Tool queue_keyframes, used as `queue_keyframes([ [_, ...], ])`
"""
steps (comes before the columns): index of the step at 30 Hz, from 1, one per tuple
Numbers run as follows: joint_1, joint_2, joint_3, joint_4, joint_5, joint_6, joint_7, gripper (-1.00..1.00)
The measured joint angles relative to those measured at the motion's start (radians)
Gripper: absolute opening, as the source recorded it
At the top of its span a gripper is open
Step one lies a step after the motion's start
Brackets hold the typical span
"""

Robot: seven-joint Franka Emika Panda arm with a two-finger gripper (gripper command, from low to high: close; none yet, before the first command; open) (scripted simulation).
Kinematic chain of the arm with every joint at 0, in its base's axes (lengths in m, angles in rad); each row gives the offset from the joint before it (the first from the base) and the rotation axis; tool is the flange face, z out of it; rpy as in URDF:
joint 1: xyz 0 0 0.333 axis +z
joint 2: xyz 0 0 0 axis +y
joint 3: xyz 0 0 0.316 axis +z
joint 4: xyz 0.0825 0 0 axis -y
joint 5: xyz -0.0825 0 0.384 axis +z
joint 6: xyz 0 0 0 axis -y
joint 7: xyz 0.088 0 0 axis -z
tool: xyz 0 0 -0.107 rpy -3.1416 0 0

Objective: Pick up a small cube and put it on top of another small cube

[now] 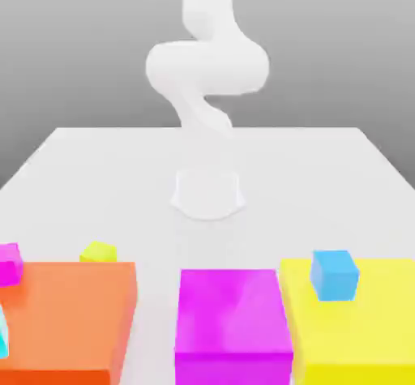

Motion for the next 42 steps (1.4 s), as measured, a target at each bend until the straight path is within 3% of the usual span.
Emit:
queue_keyframes([
  [11,-0.189,0.33,-0.148,-0.297,-0.141,0.263,-0.064,0.0],
  [19,-0.296,0.56,-0.305,-0.509,-0.152,0.454,-0.178,0.0],
  [22,-0.307,0.65,-0.359,-0.58,-0.084,0.53,-0.265,0.0],
  [24,-0.301,0.721,-0.349,-0.584,0.012,0.587,-0.337,0.0],
  [27,-0.386,0.832,-0.216,-0.566,0.199,0.672,-0.468,0.0],
  [30,-0.549,0.938,-0.039,-0.547,0.27,0.761,-0.525,0.0],
  [31,-0.586,0.966,-0.003,-0.543,0.272,0.784,-0.529,-1.0],
  [38,-0.596,0.968,0.006,-0.543,0.266,0.785,-0.524,-1.0],
  [42,-0.504,0.848,-0.115,-0.565,0.148,0.688,-0.432,-1.0],
])
